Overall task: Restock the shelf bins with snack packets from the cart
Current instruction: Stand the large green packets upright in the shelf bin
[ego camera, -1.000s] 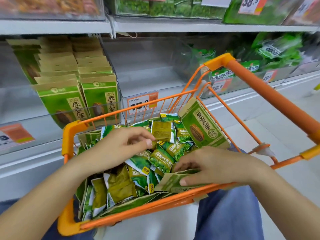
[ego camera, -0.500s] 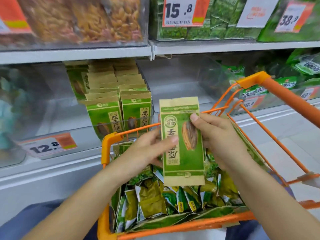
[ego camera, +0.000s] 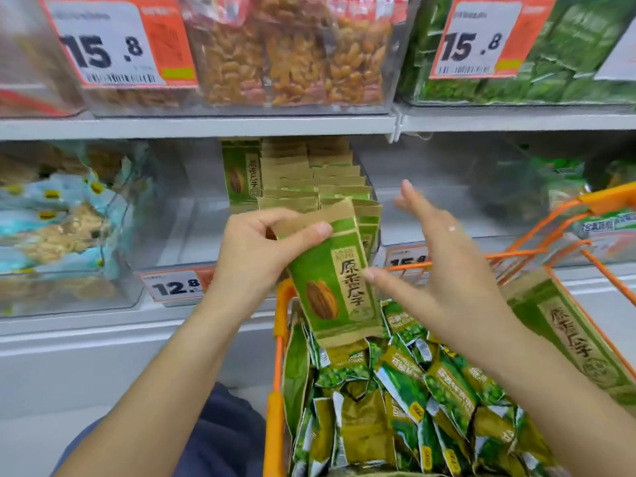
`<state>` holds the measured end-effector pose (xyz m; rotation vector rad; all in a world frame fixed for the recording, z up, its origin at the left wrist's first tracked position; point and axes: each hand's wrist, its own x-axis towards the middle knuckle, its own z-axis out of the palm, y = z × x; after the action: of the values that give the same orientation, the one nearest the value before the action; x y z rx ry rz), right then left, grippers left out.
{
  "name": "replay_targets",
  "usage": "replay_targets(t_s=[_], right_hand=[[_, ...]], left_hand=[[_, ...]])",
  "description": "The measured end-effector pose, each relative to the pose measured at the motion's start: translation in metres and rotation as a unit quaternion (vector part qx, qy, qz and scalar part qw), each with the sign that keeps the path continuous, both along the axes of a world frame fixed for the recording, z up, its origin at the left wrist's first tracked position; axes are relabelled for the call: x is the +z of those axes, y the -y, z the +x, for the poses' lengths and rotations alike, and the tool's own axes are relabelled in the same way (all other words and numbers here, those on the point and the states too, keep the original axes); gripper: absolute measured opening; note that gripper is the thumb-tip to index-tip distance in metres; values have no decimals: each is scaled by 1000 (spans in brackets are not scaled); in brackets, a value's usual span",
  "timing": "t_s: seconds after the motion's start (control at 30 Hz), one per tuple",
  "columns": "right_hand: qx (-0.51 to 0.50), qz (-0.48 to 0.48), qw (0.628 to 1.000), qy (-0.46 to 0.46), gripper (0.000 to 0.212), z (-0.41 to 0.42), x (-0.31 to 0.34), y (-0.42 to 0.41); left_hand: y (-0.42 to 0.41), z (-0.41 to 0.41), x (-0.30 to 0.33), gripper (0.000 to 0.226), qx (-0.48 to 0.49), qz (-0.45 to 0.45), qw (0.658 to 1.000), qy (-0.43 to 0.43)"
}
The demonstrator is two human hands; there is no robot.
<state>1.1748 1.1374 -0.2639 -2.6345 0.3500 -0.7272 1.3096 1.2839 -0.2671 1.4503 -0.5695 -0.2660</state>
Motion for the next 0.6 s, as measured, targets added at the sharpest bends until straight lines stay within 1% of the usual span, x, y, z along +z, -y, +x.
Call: replay_targets(t_s=[0.03, 0.07, 0.1, 0.13, 0.2, 0.23, 0.3, 0.33, 0.37, 0.4, 0.43, 0.47, 0.5, 0.53, 0.57, 0.6], right_hand=[[23, 63, 997, -42, 73, 8, 2, -4], [51, 134, 988, -62, 54, 16, 2, -7], [75, 208, 973, -66, 36, 24, 2, -8], [90, 274, 956, -55, 24, 30, 2, -10], [106, 383, 917, -20, 14, 41, 3, -14], [109, 422, 900, -6, 12, 46, 2, -17], [113, 478, 871, 14, 10, 57, -1, -21], [112, 494, 862, 18, 11, 62, -3, -23], [109, 499, 859, 20, 11, 67, -4, -25], [100, 477, 873, 28, 12, 70, -6, -26], [77, 414, 906, 43, 16, 73, -9, -25], [42, 313, 947, 64, 23, 75, -12, -23], [6, 212, 973, 90, 31, 76, -14, -21], [-19, 142, 982, 123, 39, 76, -17, -18], [-33, 110, 982, 148, 45, 77, -22, -15], [-45, 100, 982, 155, 51, 79, -29, -11]], left_hand=[[1, 0, 0, 19, 4, -1, 1000, 2], [1, 0, 0, 21, 7, -7, 1000, -4], [0, 1, 0, 23, 10, -20, 1000, -22], [-1, 1, -1, 25, 10, -40, 998, -51], [-7, 2, 1, 30, -15, -60, 993, -101], [-12, 3, 2, 32, -37, -38, 993, -106], [-24, 3, 0, 34, -67, 58, 993, -84], [-31, 3, -2, 34, -61, 99, 991, -72], [-37, 3, -4, 33, -43, 116, 990, -68], [-43, 6, -5, 29, -20, 112, 990, -78], [-48, 12, -6, 25, 6, 94, 990, -107], [-53, 22, -7, 22, 40, 73, 986, -148], [-58, 34, -6, 20, 77, 62, 978, -185], [-62, 50, -5, 20, 110, 65, 969, -213], [-64, 66, -5, 20, 128, 72, 961, -235], [-63, 82, -4, 20, 131, 74, 956, -252]])
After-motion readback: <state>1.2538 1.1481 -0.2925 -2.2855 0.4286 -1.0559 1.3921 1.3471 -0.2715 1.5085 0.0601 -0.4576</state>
